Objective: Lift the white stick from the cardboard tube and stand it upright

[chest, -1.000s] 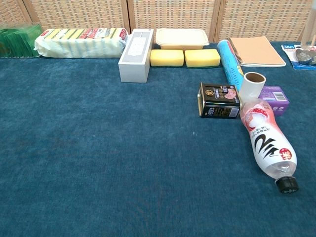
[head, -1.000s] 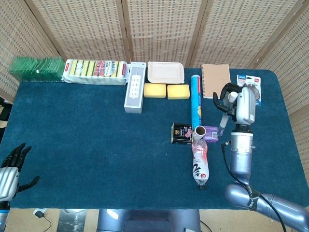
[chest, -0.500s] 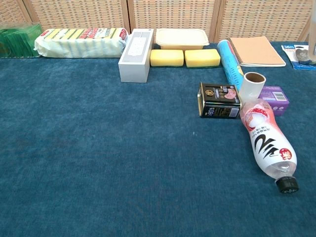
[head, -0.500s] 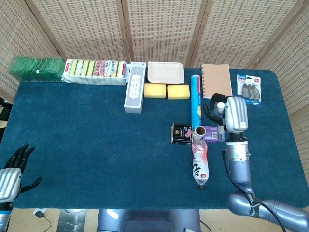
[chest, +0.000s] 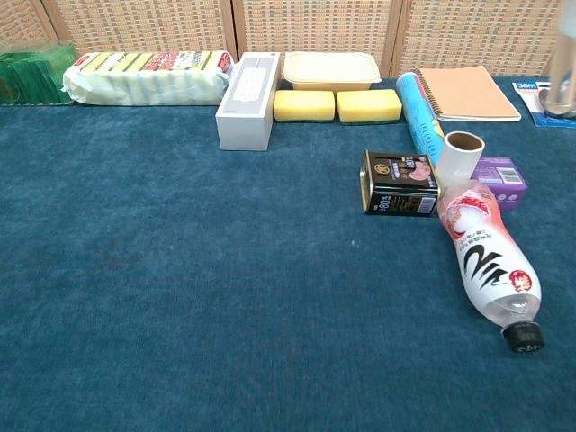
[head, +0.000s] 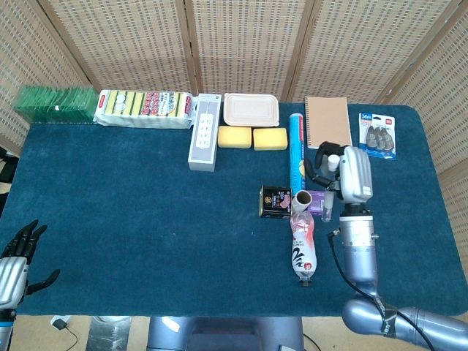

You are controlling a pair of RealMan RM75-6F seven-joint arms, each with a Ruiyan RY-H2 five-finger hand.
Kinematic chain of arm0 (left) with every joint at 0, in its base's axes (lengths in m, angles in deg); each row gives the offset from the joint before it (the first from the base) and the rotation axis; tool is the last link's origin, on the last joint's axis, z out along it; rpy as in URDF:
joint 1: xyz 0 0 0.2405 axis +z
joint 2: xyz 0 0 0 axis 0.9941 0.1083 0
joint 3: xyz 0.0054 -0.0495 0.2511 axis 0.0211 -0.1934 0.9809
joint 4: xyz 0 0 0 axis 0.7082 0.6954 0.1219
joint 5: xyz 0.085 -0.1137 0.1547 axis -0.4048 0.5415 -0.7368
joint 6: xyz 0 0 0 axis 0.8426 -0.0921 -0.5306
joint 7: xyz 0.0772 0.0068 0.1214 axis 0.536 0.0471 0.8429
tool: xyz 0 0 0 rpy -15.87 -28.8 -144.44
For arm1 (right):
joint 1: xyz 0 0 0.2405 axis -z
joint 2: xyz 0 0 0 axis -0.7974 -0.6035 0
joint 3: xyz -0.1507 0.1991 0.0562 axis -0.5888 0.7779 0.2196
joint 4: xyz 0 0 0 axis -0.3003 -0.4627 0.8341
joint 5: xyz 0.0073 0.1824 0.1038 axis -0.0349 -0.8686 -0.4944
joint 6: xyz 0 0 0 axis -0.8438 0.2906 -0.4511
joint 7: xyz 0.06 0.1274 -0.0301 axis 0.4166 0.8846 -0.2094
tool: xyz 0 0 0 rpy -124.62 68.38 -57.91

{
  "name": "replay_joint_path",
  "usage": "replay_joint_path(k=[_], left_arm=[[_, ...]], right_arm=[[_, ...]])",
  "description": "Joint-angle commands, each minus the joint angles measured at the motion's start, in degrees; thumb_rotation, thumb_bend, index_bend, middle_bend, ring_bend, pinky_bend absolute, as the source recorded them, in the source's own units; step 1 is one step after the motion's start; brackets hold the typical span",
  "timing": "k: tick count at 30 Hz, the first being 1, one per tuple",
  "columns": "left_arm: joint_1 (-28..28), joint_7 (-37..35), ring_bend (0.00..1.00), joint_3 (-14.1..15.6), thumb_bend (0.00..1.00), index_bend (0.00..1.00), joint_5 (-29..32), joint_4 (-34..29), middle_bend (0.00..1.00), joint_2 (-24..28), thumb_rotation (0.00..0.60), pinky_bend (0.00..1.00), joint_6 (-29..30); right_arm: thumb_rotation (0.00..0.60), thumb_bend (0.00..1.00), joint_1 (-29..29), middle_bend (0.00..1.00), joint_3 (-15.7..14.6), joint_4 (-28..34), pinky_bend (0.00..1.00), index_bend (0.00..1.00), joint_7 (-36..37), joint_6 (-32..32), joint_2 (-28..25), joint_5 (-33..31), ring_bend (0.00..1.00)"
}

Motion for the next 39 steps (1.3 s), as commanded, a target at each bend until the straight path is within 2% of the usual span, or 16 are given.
replay_joint_path(k=[1,5,8,9,12,14,16,19,23,25,27,29,31,36,38,39], left_arm=[[-0.37,0.24,0.0,-0.27,0.19,0.06,0.32,0.09,0.0,-0.24,0.6,0.15,-0.81],[-0.46,0.82,0.0,0.13,0.19,0.05,-1.04,-0.39,0.0,-0.31,0.6,0.15,-0.07],[-0.06,0.47,0.0,0.75,0.19,0.05,-2.05,-0.46,0.0,-0.15,0.6,0.15,0.83],[0.13,0.22,0.0,0.63,0.19,0.05,-1.57,-0.25,0.0,-0.08,0.6,0.15,0.83],[0.13,-0.34,0.0,0.14,0.19,0.05,-0.3,0.12,0.0,-0.04,0.6,0.15,0.11],[-0.13,-0.35,0.0,-0.27,0.19,0.05,0.2,0.09,0.0,-0.05,0.6,0.15,-0.34],[-0.19,-0.19,0.0,-0.2,0.2,0.05,-0.28,-0.07,0.0,-0.14,0.6,0.15,-0.06],[-0.16,0.26,0.0,0.33,0.2,0.05,-1.35,-0.16,0.0,-0.1,0.6,0.15,0.38],[0.36,-0.05,0.0,0.71,0.19,0.05,-1.82,0.03,0.0,-0.08,0.6,0.15,1.24],[0.56,-0.5,0.0,0.5,0.19,0.05,-1.33,0.37,0.0,-0.19,0.6,0.15,1.32],[0.51,-0.95,0.0,0.25,0.19,0.05,-0.56,0.65,0.0,-0.28,0.6,0.15,0.7],[0.27,-0.72,0.0,0.04,0.19,0.05,-0.22,0.66,0.0,-0.25,0.6,0.15,0.17],[0.12,-0.06,0.0,0.0,0.19,0.05,-0.56,0.36,0.0,-0.22,0.6,0.15,0.31],[0.59,0.16,0.0,0.95,0.2,0.05,-2.66,0.11,0.0,-0.3,0.6,0.15,2.03],[0.68,0.01,0.0,0.91,0.19,0.05,-2.21,0.25,0.0,-0.37,0.6,0.15,1.73],[0.71,-0.17,0.0,0.79,0.19,0.05,-1.88,0.3,0.0,-0.42,0.6,0.15,1.58]], right_arm=[[0.6,0.42,-0.17,1.0,-3.76,4.24,1.0,0.74,-2.65,-0.34,-0.65,4.79,1.0],[0.6,0.41,-0.29,1.0,-2.54,4.66,1.0,0.74,-1.58,-0.67,-1.1,3.73,1.0],[0.6,0.41,-2.81,1.0,3.64,-1.8,1.0,0.74,-1.91,0.4,1.72,-4.61,1.0],[0.6,0.42,-3.35,1.0,4.19,-2.24,1.0,0.74,-2.68,0.9,2.17,-5.29,1.0],[0.6,0.42,-2.59,1.0,0.17,0.57,1.0,0.75,-4.16,1.28,1.8,-1.09,1.0],[0.6,0.42,-0.09,1.0,-5.81,5.93,1.0,0.75,-3.34,0.8,0.25,5.02,1.0],[0.6,0.42,1.35,1.0,-8.65,6.53,1.0,0.74,-2.53,1.44,-0.36,9.18,1.0],[0.6,0.42,0.8,1.0,-5.45,3.37,1.0,0.74,-0.6,1.6,0.16,6.89,1.0],[0.6,0.42,-2.35,1.0,3.46,-4.92,1.0,0.74,-2.59,1.23,1.82,-5.41,1.0],[0.6,0.42,-1.64,1.0,0.8,-2.6,1.0,0.74,-3.61,1.6,1.25,-2.49,1.0],[0.6,0.42,1.06,1.0,-5.59,3.02,1.0,0.74,-2.58,0.34,-0.93,3.65,1.0],[0.6,0.42,2.66,1.0,-9.66,6.54,1.0,0.74,-1.41,-1.18,-2.99,8.12,1.0],[0.6,0.42,3.16,1.0,-10.79,6.85,1.0,0.74,-1.43,-1.75,-4.3,9.81,1.0],[0.6,0.42,-0.71,1.0,0.83,-3.8,1.0,0.74,-1.36,-0.53,-1.33,-3.66,1.0],[0.6,0.42,-1.51,1.0,3.06,-4.37,1.0,0.74,-1.08,0.37,-0.09,-6.25,1.0],[0.6,0.42,-1.38,1.0,2.63,-3.13,1.0,0.74,-0.88,0.44,0.01,-5.74,1.0]])
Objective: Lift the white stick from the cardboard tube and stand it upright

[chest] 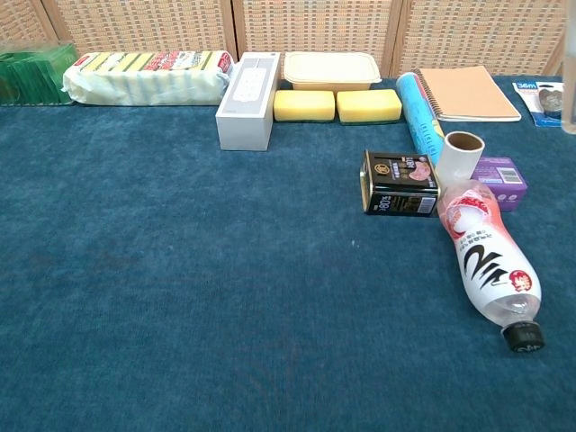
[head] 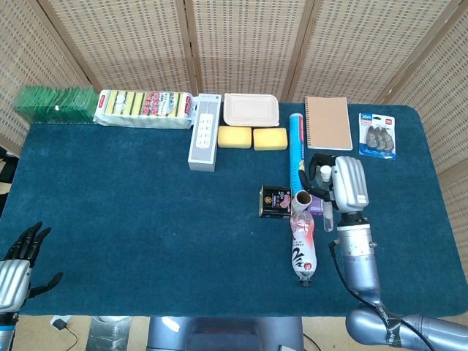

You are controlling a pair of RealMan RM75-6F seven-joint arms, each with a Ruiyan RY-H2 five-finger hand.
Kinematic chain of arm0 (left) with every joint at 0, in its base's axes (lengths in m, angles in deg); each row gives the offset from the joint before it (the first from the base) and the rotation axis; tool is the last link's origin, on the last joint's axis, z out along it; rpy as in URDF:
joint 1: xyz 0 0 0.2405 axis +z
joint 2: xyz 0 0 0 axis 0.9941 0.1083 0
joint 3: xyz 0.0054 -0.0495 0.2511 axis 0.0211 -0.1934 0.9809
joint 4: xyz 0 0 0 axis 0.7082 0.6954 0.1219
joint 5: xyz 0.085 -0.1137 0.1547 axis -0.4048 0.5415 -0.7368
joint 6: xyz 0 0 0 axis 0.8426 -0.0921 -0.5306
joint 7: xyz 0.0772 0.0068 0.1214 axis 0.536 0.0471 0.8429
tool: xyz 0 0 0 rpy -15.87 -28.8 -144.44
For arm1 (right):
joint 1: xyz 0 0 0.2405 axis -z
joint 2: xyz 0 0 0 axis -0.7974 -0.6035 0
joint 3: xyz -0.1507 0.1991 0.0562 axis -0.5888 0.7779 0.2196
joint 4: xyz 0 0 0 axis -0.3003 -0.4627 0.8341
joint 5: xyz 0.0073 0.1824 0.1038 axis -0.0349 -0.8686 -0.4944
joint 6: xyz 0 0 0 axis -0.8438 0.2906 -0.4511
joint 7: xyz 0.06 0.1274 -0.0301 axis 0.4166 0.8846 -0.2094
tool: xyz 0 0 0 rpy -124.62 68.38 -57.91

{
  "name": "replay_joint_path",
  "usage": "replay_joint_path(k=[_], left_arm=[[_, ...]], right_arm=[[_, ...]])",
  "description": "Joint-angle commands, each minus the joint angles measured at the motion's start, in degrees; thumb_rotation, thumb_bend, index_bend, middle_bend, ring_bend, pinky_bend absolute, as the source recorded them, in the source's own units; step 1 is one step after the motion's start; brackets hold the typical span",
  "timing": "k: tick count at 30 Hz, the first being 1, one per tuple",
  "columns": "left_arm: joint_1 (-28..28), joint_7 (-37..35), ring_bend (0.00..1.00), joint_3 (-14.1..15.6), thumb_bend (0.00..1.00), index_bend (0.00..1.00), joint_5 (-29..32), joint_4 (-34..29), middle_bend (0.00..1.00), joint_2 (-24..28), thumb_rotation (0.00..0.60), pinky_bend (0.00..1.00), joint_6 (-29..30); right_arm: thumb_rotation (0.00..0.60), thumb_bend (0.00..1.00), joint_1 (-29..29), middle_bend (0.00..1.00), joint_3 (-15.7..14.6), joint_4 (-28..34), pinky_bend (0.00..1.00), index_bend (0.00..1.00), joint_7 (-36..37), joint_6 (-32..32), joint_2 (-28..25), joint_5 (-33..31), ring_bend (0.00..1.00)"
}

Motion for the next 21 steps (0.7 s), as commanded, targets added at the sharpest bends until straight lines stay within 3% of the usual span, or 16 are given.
replay_joint_path(k=[1,3,5,13,21], left_arm=[[0.14,-0.43,0.0,-0.27,0.19,0.05,0.86,0.17,0.0,-0.16,0.6,0.15,-0.41],[0.03,-0.62,0.0,-0.58,0.2,0.05,1.12,0.21,0.0,-0.27,0.6,0.15,-0.49],[-0.19,-0.11,0.0,-0.62,0.2,0.06,0.75,-0.13,0.0,-0.14,0.6,0.15,-0.43],[0.32,-0.21,0.0,0.12,0.19,0.06,-0.55,-0.22,0.0,-0.12,0.6,0.15,0.82],[0.09,-0.56,0.0,-0.46,0.19,0.06,0.16,0.21,0.0,-0.36,0.6,0.15,0.39]], right_arm=[[0.6,0.42,-1.35,1.0,4.25,-5.88,1.0,0.74,0.65,0.26,1.29,-6.69,1.0],[0.6,0.42,0.96,1.0,-2.61,-0.24,1.0,0.74,1.27,-1.15,0.04,0.04,1.0],[0.6,0.41,2.33,1.0,-5.13,0.38,1.0,0.74,2.73,-0.15,-0.05,4.68,1.0],[0.6,0.41,-0.17,1.0,3.43,-4.56,1.0,0.74,4.05,1.76,3.45,-2.65,1.0],[0.6,0.42,-1.55,1.0,5.37,-3.95,1.0,0.74,4.68,1.73,4.75,-3.69,1.0]])
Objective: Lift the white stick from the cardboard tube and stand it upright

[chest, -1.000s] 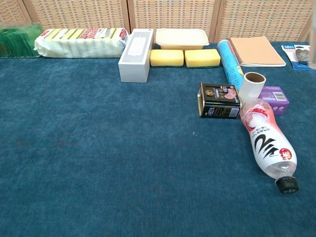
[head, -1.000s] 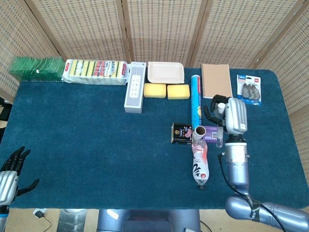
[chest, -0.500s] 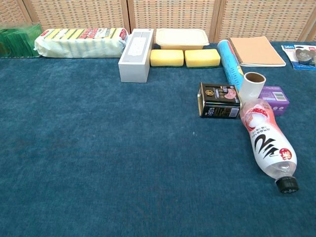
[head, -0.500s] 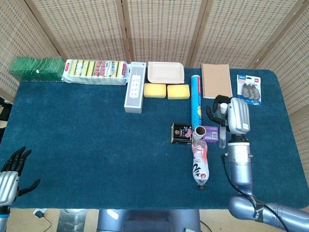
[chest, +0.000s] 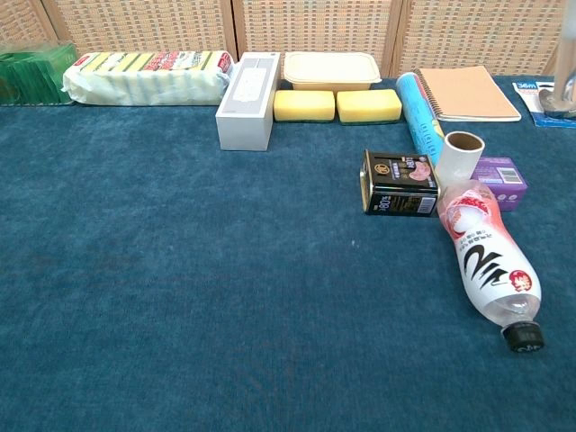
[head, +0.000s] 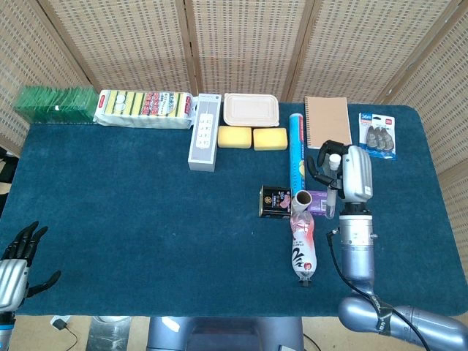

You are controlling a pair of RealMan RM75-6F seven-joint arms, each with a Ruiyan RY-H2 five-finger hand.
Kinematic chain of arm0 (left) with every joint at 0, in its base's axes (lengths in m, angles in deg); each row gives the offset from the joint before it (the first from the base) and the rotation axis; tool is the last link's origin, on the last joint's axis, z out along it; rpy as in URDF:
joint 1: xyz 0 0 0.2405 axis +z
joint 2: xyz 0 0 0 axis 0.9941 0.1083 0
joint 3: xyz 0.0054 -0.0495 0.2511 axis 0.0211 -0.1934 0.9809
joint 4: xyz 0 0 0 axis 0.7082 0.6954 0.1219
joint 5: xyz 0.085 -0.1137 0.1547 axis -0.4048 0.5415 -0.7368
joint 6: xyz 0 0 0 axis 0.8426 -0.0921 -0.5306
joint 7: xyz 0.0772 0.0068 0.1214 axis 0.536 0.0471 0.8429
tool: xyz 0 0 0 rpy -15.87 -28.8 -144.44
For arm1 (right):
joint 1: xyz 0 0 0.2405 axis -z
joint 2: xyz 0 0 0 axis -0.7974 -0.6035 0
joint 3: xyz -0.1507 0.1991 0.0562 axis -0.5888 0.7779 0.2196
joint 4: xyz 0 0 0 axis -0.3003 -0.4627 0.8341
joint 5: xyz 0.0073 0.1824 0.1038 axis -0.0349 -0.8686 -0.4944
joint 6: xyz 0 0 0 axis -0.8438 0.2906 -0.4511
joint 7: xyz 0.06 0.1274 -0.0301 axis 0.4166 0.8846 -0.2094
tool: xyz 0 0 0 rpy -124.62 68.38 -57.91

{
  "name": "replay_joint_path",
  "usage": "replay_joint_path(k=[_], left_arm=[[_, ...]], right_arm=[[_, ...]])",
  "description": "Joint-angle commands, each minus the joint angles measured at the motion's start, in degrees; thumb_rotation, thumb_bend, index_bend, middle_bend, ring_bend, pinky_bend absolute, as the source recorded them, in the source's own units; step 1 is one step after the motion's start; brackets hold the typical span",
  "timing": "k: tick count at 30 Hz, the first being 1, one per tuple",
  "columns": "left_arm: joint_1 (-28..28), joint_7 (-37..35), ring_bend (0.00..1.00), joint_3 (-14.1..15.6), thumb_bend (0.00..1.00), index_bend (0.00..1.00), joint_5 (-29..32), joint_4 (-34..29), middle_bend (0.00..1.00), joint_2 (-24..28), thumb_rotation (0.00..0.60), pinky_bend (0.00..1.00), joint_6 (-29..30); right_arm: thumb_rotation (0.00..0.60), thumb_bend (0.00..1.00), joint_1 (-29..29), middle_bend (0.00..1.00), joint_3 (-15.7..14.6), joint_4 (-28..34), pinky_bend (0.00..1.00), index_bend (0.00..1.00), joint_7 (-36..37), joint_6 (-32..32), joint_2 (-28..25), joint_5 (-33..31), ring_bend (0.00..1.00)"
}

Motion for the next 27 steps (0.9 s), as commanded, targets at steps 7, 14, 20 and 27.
replay_joint_path(k=[7,14,20,27], left_arm=[[-0.04,-0.12,0.0,0.04,0.2,0.06,0.23,0.01,0.0,0.1,0.6,0.15,-0.37],[-0.18,0.07,0.0,0.0,0.2,0.06,0.43,-0.24,0.0,0.18,0.6,0.15,-0.82],[-0.26,-0.39,0.0,-0.22,0.19,0.06,0.63,-0.52,0.0,0.51,0.6,0.15,-0.86],[-0.35,-0.89,0.0,-0.47,0.19,0.06,1.08,-0.69,0.0,0.86,0.6,0.15,-1.15]], right_arm=[[0.6,0.42,-2.01,1.0,1.03,-1.35,1.0,0.74,2.73,-1.09,3.17,-1.06,1.0],[0.6,0.41,-3.64,1.0,1.46,-3.29,1.0,0.74,5.16,-3.61,5.25,-2.25,1.0],[0.6,0.41,-4.72,1.0,1.28,-5.53,1.0,0.74,6.91,-4.87,7.08,-2.07,1.0],[0.6,0.41,-6.16,1.0,2.18,-7.05,1.0,0.74,7.09,-4.79,8.64,-1.75,1.0]])
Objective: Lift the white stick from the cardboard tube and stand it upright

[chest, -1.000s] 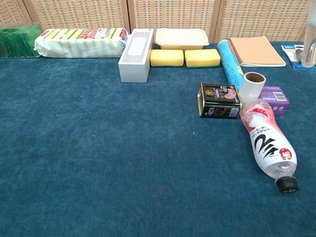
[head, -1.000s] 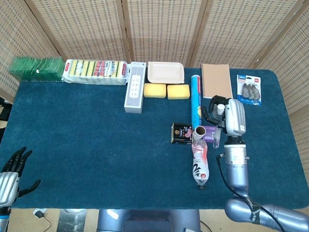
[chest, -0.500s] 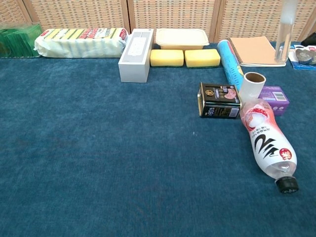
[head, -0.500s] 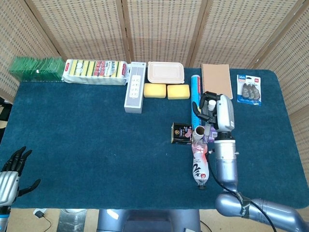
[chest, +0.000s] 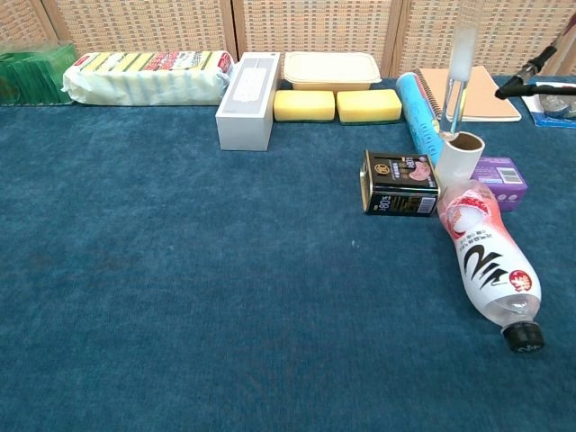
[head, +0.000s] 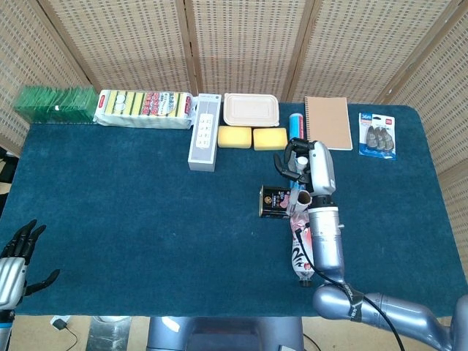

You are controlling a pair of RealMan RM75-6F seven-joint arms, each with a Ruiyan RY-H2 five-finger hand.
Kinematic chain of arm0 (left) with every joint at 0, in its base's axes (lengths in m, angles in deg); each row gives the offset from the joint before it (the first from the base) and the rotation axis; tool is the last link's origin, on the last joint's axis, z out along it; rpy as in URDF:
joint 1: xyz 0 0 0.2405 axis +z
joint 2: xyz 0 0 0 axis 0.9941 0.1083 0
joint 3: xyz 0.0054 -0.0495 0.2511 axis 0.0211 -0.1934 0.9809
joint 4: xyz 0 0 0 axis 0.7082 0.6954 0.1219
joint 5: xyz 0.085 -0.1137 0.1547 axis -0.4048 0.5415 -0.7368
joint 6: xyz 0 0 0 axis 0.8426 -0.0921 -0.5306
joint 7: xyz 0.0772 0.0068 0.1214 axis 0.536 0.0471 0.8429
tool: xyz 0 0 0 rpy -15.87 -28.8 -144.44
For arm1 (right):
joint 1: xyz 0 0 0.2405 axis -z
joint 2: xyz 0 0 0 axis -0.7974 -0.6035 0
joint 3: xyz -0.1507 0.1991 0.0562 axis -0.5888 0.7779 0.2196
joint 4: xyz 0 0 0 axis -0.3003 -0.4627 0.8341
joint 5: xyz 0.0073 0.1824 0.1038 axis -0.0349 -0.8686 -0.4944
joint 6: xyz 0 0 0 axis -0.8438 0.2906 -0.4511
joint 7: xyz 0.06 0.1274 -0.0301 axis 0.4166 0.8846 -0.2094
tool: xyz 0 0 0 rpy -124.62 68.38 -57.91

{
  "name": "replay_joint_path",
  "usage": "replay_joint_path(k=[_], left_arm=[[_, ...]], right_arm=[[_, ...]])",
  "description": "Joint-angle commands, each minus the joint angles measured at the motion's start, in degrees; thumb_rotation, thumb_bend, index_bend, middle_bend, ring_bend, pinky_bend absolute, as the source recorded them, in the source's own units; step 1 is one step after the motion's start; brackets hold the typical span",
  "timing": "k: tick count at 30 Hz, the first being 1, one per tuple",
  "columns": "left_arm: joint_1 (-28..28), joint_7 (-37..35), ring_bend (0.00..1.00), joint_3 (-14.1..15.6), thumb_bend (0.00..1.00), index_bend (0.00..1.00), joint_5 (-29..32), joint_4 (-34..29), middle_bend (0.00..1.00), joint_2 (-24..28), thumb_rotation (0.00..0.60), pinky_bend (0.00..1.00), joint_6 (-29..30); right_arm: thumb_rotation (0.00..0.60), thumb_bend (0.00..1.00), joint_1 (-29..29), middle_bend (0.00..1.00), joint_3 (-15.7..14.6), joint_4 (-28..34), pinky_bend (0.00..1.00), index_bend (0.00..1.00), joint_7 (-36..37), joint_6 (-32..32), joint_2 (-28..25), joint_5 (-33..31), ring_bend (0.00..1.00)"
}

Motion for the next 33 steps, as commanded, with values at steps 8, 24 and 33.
replay_joint_path(k=[8,24,33], left_arm=[[-0.18,-0.07,0.0,-0.02,0.19,0.06,0.45,0.0,0.0,0.1,0.6,0.15,-0.79],[-1.65,3.53,0.0,-1.56,0.19,0.07,2.87,-2.24,0.0,0.62,0.6,0.15,-3.62],[-2.57,5.64,0.0,-2.95,0.19,0.07,4.78,-4.48,0.0,1.3,0.6,0.15,-4.88]], right_arm=[[0.6,0.41,-2.12,1.0,1.59,-3.64,1.0,0.74,1.54,-0.67,1.66,0.87,1.0],[0.6,0.42,-3.34,1.0,3.09,-13.01,1.0,0.74,7.37,-5.53,1.17,0.21,1.0],[0.6,0.42,-3.03,1.0,2.96,-15.33,1.0,0.74,9.88,-6.89,-0.21,0.98,1.0]])
